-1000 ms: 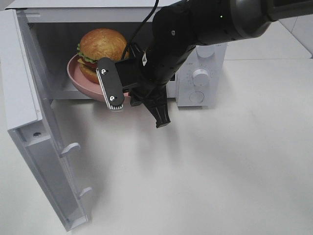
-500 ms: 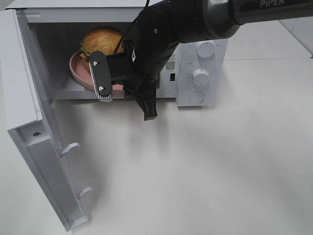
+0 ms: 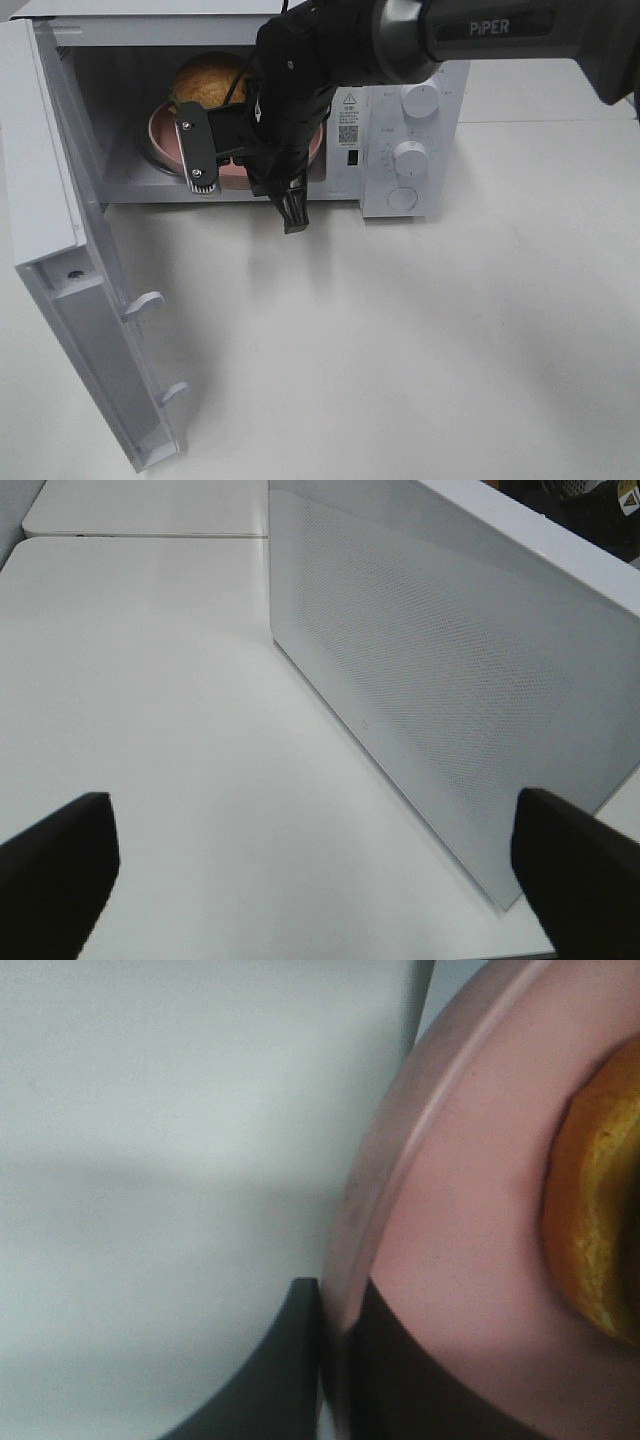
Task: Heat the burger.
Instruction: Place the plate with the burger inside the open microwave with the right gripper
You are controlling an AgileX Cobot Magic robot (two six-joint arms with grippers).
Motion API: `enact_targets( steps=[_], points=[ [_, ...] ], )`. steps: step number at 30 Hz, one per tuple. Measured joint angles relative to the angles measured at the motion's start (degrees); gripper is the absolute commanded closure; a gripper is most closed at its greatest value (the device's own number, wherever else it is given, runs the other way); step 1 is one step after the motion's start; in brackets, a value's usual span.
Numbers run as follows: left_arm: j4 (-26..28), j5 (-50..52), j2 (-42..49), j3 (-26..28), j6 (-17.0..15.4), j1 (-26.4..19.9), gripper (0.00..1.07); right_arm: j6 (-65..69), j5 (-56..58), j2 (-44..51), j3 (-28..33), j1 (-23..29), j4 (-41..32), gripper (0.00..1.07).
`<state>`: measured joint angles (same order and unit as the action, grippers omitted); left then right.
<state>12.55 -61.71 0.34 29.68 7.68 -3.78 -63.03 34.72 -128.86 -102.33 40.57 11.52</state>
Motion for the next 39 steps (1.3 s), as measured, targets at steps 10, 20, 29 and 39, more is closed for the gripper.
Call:
enact_targets(
  steps=[10,20,29,39],
  points=[
    [0.0,0.0,0.0,0.0,0.0,0.0,0.07,0.1,1.0,-2.5,-4.4,0.0,0.5,1.07],
    [0.0,0.0,0.0,0.0,0.0,0.0,0.07,0.1,0.6,-3.6,-5.4,0.5,0.7,1.07],
    [0.0,0.0,0.0,0.0,0.0,0.0,0.07,0.3,0.1,-3.8,-5.4,0.8,0.7,1.02],
    [0.0,0.0,0.0,0.0,0.0,0.0,0.07,4.5,-3.1,-3.4,-5.7,0.8,1.3,0.78]
  ],
)
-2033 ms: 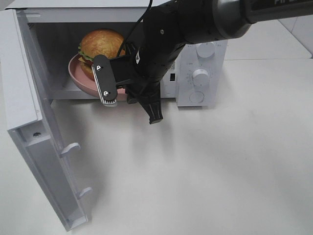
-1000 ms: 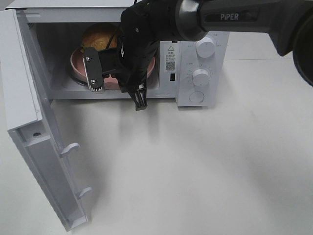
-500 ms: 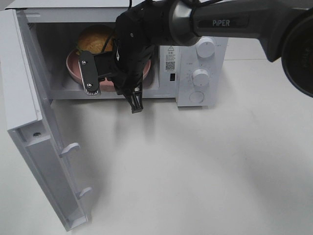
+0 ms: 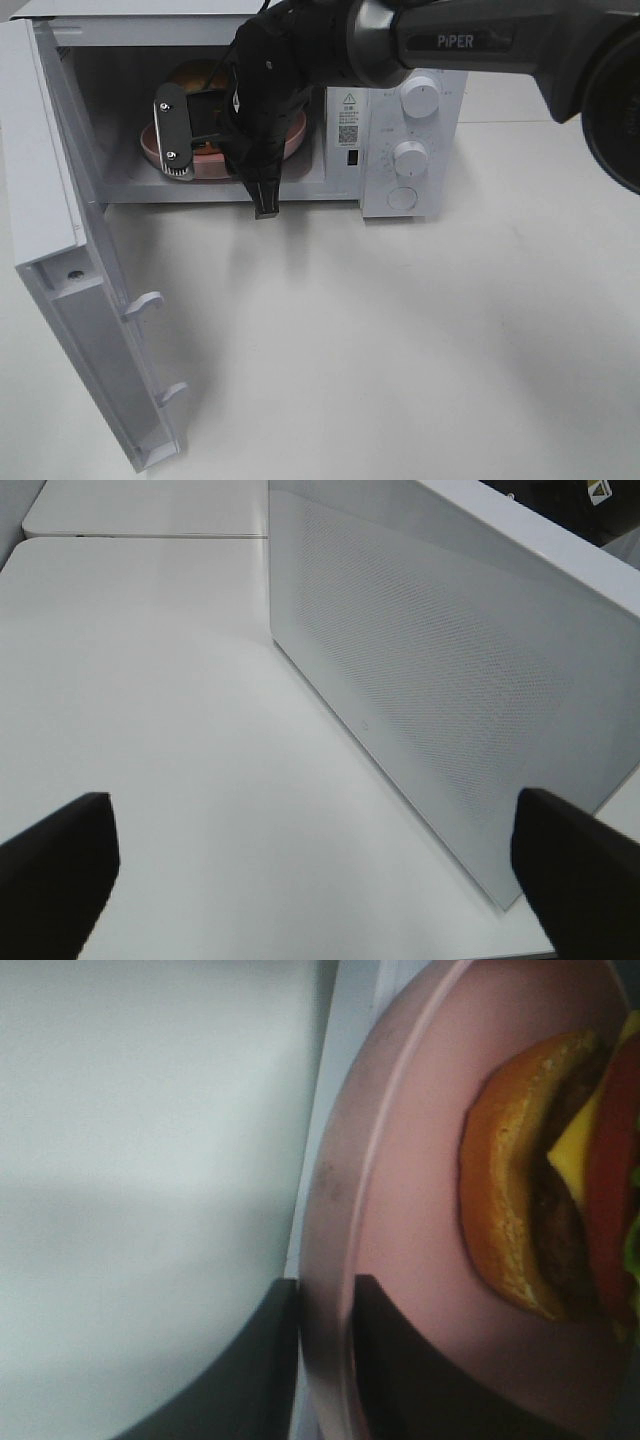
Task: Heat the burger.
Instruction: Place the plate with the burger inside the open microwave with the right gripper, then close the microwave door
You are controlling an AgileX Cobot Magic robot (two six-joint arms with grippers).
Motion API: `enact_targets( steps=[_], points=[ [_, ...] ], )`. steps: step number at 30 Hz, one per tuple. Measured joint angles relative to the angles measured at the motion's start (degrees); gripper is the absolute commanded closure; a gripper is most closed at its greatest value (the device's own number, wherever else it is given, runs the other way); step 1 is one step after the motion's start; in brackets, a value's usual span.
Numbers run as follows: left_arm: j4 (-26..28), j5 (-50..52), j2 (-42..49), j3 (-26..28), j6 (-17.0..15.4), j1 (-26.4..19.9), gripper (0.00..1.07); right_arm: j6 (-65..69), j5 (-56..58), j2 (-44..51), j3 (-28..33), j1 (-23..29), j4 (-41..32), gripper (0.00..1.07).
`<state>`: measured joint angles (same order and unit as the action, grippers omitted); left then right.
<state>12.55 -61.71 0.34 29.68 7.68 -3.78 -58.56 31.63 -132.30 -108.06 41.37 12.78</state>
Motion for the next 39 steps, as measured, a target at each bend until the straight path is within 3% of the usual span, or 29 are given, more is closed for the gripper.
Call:
enact_targets(
  steps=[2,19,24,35,39],
  points=[
    [0.0,0.0,0.0,0.0,0.0,0.0,0.07,0.1,-0.2,0.2,0.0,0.0,0.1,0.69],
    [0.0,0.0,0.0,0.0,0.0,0.0,0.07,4.1,0.9,0.3,0.0,0.0,0.0,0.68],
    [0.0,0.0,0.0,0.0,0.0,0.0,0.07,5.3,0.8,0.5,0.2,0.0,0.0,0.62],
    [0.0,0.0,0.0,0.0,0.0,0.0,0.07,6.0,-7.0,6.4,11.4,0.0,0.1,0.34],
    [0.0,0.0,0.0,0.0,0.0,0.0,0.07,6.0,-9.1,8.1,14.3,0.0,0.1,0.30]
  ],
)
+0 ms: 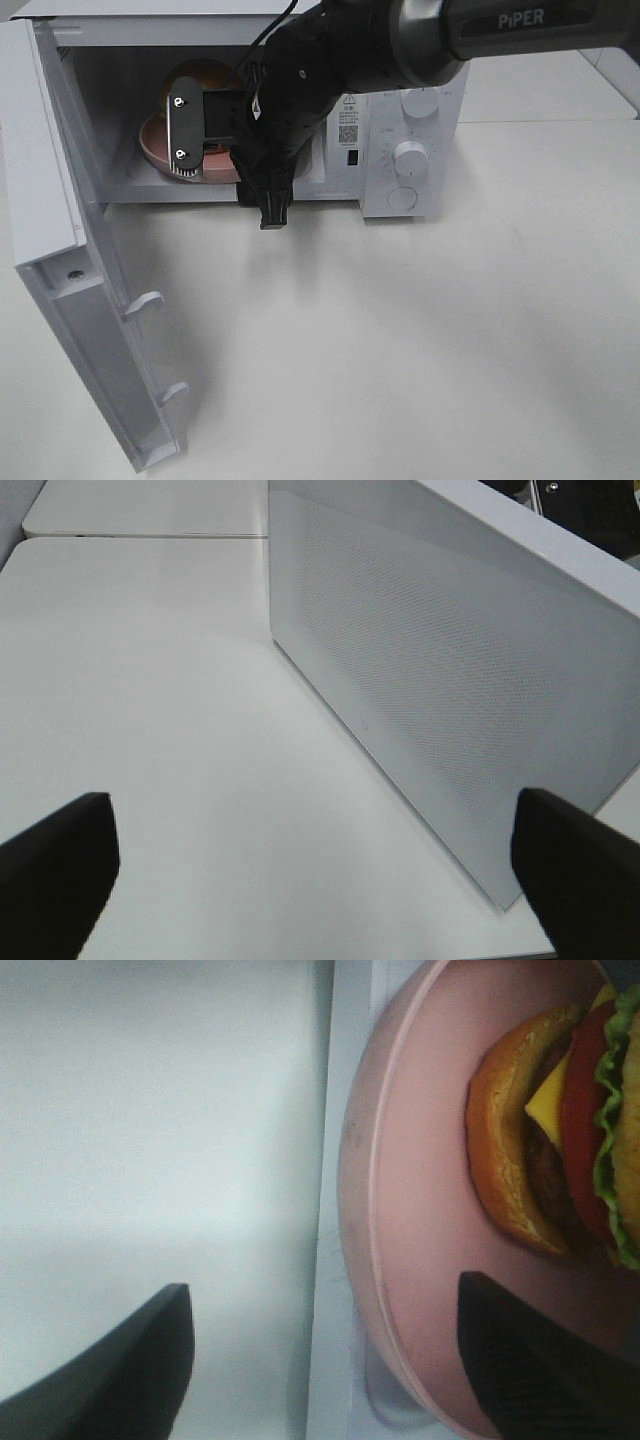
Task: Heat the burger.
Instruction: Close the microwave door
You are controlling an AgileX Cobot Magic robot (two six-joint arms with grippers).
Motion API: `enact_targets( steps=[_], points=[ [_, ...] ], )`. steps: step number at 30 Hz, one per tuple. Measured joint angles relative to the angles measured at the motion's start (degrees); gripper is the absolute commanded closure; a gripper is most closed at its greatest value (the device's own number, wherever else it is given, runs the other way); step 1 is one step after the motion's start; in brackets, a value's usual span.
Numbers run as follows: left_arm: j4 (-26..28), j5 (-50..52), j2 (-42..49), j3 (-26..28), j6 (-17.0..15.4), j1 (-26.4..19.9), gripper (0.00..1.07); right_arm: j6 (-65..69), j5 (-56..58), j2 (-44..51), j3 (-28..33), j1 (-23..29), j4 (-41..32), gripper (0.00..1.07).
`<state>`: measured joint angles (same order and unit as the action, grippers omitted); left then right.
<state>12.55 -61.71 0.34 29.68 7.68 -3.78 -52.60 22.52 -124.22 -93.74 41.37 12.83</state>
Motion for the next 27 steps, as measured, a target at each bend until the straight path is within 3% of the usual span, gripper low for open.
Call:
enact_targets(
  steps=[27],
  points=[
    [0.0,0.0,0.0,0.0,0.0,0.0,0.07,8.0,-6.5,18.5,22.3,0.0,2.9,0.31]
  ],
)
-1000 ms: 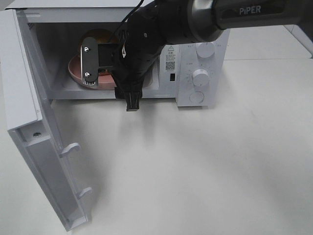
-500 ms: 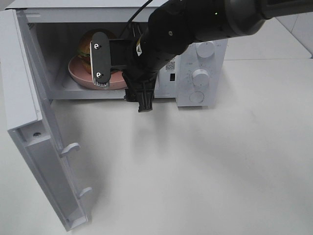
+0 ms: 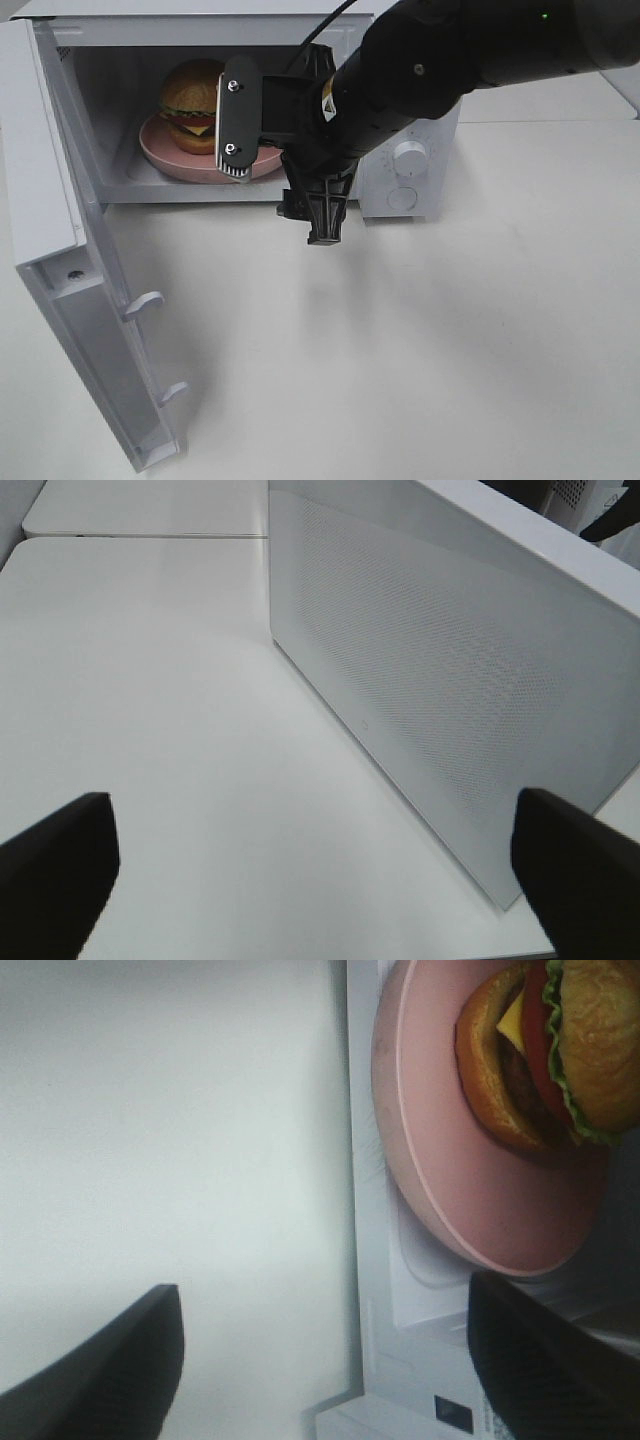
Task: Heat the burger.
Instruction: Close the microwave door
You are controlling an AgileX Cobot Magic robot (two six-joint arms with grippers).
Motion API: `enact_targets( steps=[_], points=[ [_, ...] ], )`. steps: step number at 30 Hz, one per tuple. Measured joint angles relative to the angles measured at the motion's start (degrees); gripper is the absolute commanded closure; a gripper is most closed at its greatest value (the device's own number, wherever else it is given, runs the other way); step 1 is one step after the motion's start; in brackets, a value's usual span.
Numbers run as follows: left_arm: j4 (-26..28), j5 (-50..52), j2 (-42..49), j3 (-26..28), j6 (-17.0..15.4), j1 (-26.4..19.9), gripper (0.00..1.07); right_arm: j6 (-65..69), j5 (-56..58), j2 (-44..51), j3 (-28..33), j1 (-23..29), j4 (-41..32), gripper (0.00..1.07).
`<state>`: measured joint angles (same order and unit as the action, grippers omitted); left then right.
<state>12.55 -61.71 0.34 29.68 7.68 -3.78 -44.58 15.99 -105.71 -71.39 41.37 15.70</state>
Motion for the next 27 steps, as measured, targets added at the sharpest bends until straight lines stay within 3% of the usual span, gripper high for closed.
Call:
enact_targets(
  steps=[20,27],
  points=[
    [0.0,0.0,0.0,0.0,0.0,0.0,0.07,25.3,-2.7,15.2,18.7,0.0,0.0,0.31],
    [0.0,0.0,0.0,0.0,0.0,0.0,0.07,37.6,3.5,23.8,23.2,0.0,-0.3,0.31]
  ],
)
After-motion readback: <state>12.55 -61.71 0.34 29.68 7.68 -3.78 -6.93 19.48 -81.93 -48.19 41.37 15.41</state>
